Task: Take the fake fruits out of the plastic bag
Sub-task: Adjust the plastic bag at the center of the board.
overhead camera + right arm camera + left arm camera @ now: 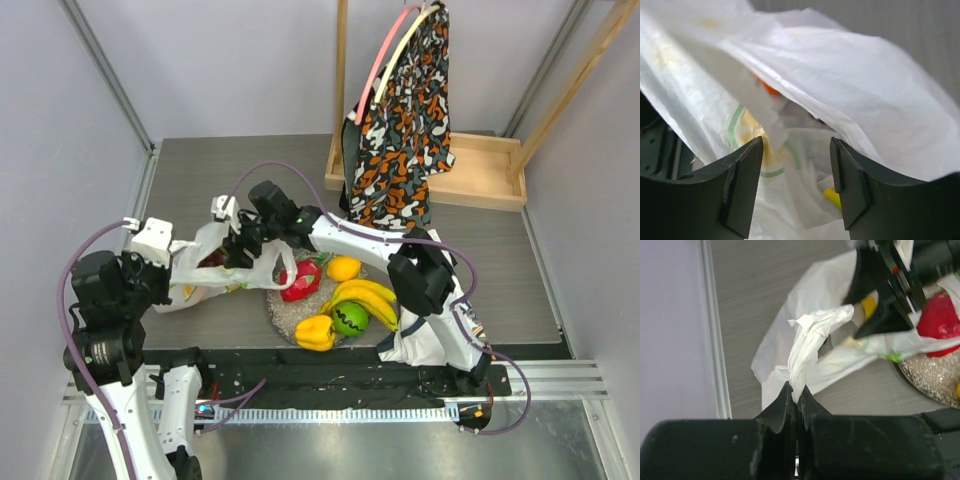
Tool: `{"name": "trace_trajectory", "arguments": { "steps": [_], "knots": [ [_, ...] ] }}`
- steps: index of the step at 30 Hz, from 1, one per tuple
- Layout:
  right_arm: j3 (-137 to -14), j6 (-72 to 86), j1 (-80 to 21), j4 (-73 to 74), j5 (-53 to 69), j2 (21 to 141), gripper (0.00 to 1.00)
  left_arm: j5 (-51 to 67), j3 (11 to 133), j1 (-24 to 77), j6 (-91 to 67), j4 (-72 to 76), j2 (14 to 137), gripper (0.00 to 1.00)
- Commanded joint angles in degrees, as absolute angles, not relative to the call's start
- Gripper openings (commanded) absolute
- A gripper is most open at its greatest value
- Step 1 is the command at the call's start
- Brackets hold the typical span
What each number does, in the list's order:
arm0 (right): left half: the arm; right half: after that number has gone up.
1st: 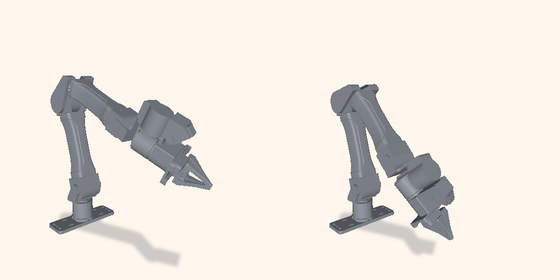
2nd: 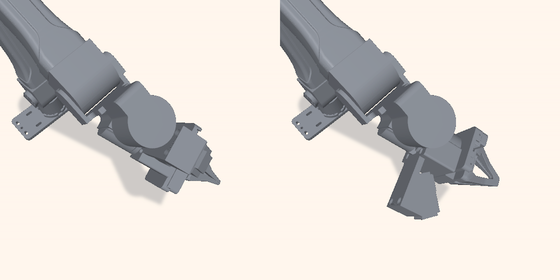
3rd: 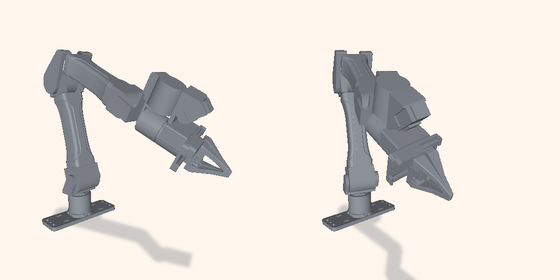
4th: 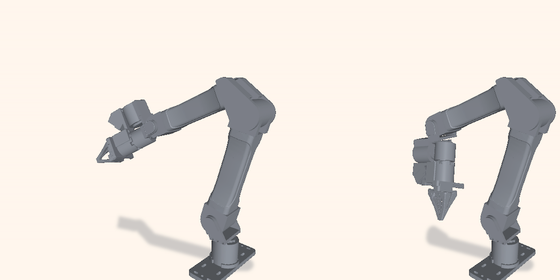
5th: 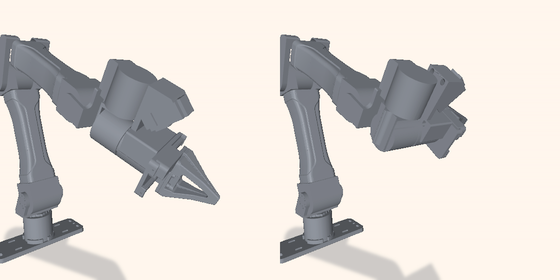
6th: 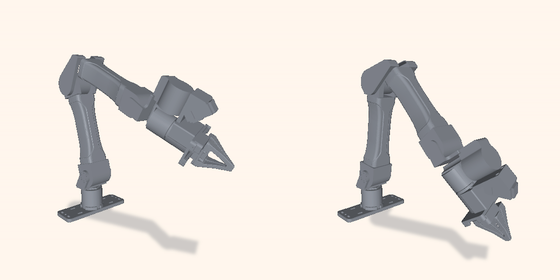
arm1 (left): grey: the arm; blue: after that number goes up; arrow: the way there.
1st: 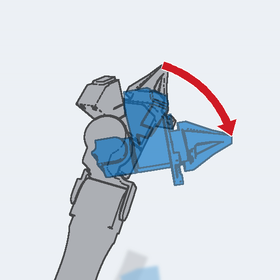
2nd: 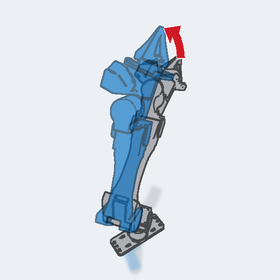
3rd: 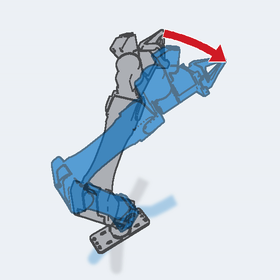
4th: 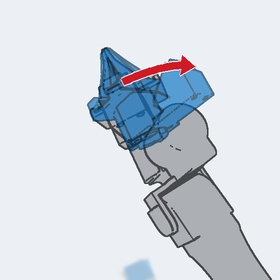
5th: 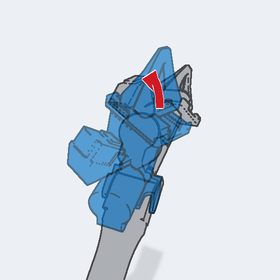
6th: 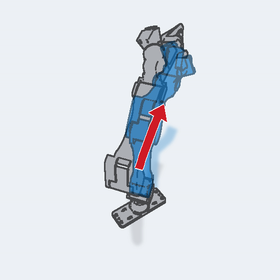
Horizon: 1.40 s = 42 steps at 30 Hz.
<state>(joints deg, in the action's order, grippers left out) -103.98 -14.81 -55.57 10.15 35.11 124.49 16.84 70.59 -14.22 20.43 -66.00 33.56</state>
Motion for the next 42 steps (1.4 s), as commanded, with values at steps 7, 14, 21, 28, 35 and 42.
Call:
{"name": "trace_trajectory", "arguments": {
  "steps": [7,14,21,28,35,42],
  "knots": [
    [-109.6,-16.2,-56.1,1.2,19.6,131.7,0.73,20.7,71.5,-13.4,24.6,-68.7,33.6,0.00],
    [-109.1,-17.8,-56.2,7.5,27.7,127.2,0.73,18.6,71.1,-13.1,24.5,-68.6,33.0,0.00],
    [-100.7,-20.9,-56.4,9.0,34.5,117.3,0.77,17.2,66.6,-13.0,24.7,-67.3,31.0,0.00],
    [-108.8,-19.0,-55.1,8.1,33.1,122.7,0.72,18.1,66.1,-12.8,24.3,-66.6,30.6,0.00],
    [-114.7,-20.0,-55.2,9.6,25.0,129.8,0.55,18.5,68.0,-12.5,22.7,-65.4,30.7,0.00],
    [-113.5,-20.7,-55.7,9.6,22.6,130.7,0.49,19.0,70.5,-12.2,19.4,-64.2,31.4,0.00]
  ]
}}
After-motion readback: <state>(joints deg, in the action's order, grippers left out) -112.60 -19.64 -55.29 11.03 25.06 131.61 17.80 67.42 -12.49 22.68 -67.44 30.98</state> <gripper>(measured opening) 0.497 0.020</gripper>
